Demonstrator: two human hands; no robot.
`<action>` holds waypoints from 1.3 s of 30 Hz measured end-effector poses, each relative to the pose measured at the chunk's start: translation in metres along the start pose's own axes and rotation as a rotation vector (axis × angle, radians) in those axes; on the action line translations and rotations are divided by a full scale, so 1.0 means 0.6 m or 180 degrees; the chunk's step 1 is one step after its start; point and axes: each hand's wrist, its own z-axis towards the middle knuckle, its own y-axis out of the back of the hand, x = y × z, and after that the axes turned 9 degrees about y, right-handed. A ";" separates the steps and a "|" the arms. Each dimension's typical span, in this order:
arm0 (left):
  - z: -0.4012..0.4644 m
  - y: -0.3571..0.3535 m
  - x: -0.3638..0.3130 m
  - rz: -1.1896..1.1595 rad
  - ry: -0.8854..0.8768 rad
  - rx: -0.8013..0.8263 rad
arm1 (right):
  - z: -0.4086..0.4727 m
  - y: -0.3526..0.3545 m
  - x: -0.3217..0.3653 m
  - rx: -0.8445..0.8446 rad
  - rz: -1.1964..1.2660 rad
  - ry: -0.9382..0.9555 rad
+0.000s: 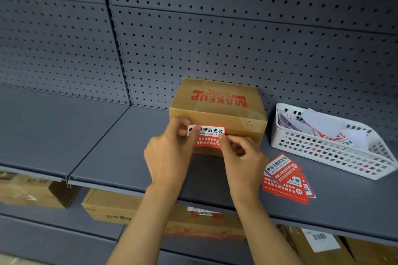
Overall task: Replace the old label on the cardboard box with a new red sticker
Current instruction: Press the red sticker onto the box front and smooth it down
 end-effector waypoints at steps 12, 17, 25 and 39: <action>0.035 0.029 0.014 0.1070 -0.0317 -0.0105 | 0.000 -0.002 -0.001 -0.0071 -0.0232 0.0075; 0.049 0.049 0.035 0.0634 -0.0414 -0.0015 | 0.000 -0.004 0.001 -0.0142 -0.0322 0.0061; 0.042 0.026 0.019 0.0328 -0.1094 0.0656 | -0.001 -0.009 0.013 -0.0107 -0.0607 0.0595; 0.059 0.025 0.019 0.0347 -0.1136 0.0935 | 0.017 0.016 -0.013 0.0216 -0.1237 0.0988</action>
